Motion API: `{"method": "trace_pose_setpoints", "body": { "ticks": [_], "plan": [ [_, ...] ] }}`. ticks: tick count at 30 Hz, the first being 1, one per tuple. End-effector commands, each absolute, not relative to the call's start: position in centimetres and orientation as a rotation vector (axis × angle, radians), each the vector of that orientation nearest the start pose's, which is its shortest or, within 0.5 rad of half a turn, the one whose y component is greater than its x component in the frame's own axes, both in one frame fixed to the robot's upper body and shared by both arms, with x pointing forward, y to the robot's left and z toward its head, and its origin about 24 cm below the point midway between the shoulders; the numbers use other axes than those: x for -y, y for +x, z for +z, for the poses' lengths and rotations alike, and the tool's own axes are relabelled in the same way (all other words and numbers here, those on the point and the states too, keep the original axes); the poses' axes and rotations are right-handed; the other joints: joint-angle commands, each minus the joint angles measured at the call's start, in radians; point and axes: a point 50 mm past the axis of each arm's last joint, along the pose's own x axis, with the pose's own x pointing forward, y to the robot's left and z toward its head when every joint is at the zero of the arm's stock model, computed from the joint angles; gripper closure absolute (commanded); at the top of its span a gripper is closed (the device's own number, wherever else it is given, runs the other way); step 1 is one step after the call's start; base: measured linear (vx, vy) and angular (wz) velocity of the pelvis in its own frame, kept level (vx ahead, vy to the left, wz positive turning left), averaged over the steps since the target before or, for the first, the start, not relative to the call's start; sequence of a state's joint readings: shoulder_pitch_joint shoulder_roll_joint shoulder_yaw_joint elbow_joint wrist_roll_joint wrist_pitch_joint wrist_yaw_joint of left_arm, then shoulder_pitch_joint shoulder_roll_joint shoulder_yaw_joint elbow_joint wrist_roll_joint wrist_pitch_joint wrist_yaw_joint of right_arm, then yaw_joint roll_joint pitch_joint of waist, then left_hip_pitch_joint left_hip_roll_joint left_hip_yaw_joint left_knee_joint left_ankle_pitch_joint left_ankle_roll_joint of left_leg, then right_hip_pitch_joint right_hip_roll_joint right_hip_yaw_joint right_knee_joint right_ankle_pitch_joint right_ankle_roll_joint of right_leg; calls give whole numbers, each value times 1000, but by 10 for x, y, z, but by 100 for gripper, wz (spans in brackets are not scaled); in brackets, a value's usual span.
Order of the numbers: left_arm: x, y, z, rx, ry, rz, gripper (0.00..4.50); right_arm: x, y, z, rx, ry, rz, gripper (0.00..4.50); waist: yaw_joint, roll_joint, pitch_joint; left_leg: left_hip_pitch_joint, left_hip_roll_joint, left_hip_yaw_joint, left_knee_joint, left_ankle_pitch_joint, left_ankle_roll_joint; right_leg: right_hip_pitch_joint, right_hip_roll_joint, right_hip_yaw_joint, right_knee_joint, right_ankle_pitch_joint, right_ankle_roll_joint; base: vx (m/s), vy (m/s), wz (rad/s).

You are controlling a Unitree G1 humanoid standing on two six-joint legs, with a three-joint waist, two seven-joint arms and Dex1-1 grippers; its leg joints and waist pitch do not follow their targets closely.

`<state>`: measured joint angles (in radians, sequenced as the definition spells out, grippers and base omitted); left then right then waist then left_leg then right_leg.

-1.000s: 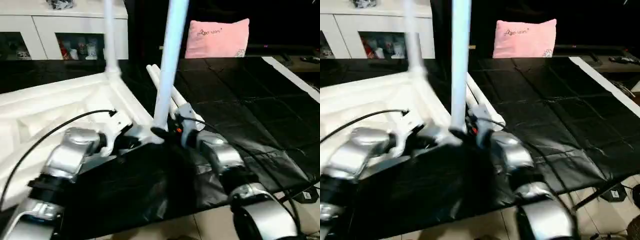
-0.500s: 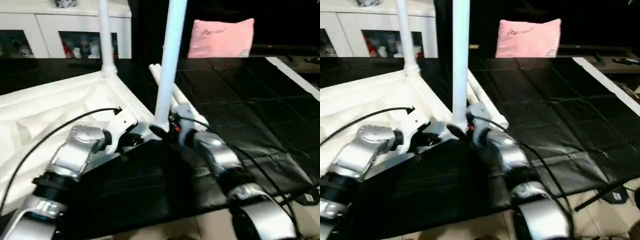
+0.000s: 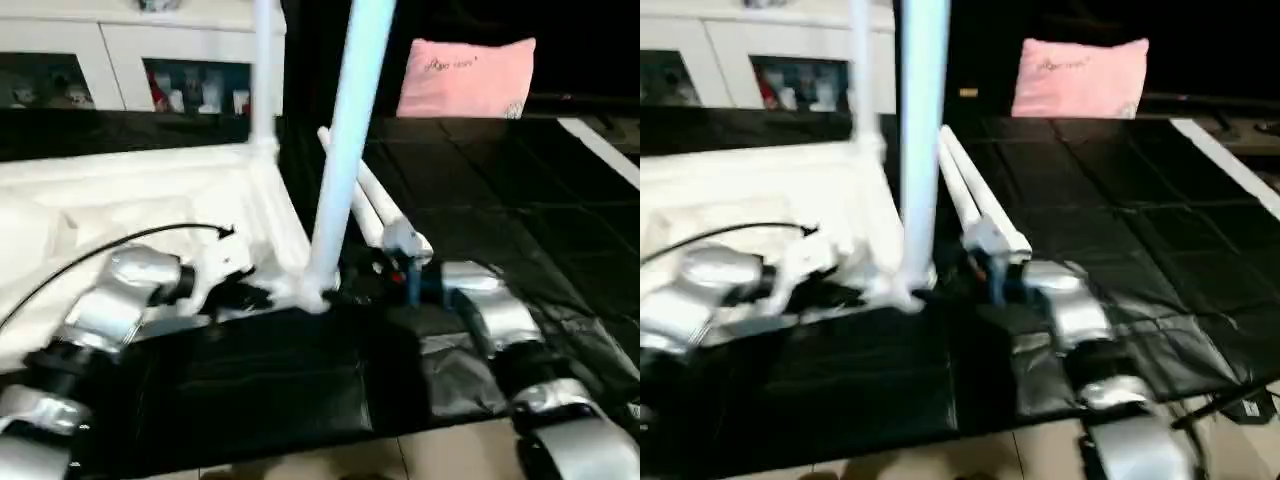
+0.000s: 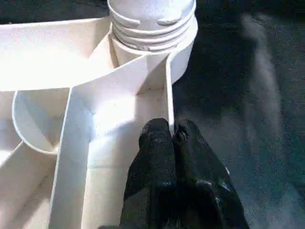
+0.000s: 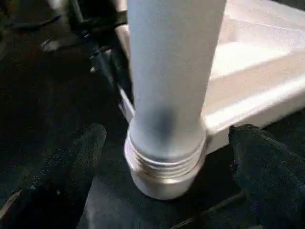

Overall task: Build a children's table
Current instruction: Rotate leg to tighten

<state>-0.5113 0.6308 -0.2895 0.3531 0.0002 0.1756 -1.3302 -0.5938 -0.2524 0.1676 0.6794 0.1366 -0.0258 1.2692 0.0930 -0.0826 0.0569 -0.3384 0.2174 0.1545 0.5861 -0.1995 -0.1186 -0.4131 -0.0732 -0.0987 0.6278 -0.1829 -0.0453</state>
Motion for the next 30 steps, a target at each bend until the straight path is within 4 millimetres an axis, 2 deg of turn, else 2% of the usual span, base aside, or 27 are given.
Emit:
{"method": "trace_pose_setpoints", "body": {
  "ticks": [1,3,8,10,14,15,19,20,24,27,30],
  "plan": [
    [-177,294,79,-541,601,-1475,450,113,313,58,-222,-182,1453,3,-2,33,-65,-3,19,9,-70,-156,23,67,-68,62,-70,-163,-198,0,0,0],
    [-175,291,79,-547,603,-1516,450,112,312,57,-237,-192,1480,3,1,34,-65,-2,20,9,-70,-151,18,66,-67,62,-67,-141,-210,0,0,0],
    [-171,290,79,-544,622,-1558,450,107,309,56,-248,-183,1542,3,9,36,-66,-3,20,10,-70,-164,14,68,-68,61,-67,-149,-207,0,0,0],
    [-170,290,78,-543,633,-1577,450,105,307,53,-274,-167,1572,30,11,35,-65,-2,21,10,-70,-166,14,68,-67,61,-68,-153,-206,0,0,0],
    [-170,290,78,-543,637,-1589,450,104,306,51,-300,-148,1593,51,16,35,-66,-1,21,10,-70,-164,10,67,-68,61,-67,-156,-205,0,0,0],
    [-170,290,78,-543,637,-1590,450,104,306,51,-302,-144,1595,78,16,32,-65,-1,22,10,-71,-165,9,67,-67,61,-67,-157,-203,0,0,0],
    [-170,290,78,-546,639,-1593,450,105,305,51,-307,-137,1609,97,17,33,-64,0,20,10,-72,-181,5,68,-69,62,-72,-199,-190,0,0,0],
    [-170,289,77,-548,639,-1595,450,105,305,51,-310,-134,1617,122,18,31,-64,0,21,9,-71,-182,6,68,-70,62,-73,-208,-187,0,0,0],
    [-171,289,76,-551,640,-1596,450,106,303,50,-310,-131,1632,136,18,31,-65,1,21,9,-71,-168,8,67,-69,62,-71,-197,-187,0,0,0],
    [-171,288,75,-553,637,-1592,450,106,302,48,-323,-126,1649,174,18,31,-64,0,21,9,-71,-165,9,67,-68,61,-70,-188,-190,0,0,0],
    [-171,288,75,-550,600,-1571,450,105,300,46,-331,-120,1653,183,18,28,-64,0,22,9,-72,-171,7,67,-69,61,-71,-204,-186,0,0,0]
  ]
}}
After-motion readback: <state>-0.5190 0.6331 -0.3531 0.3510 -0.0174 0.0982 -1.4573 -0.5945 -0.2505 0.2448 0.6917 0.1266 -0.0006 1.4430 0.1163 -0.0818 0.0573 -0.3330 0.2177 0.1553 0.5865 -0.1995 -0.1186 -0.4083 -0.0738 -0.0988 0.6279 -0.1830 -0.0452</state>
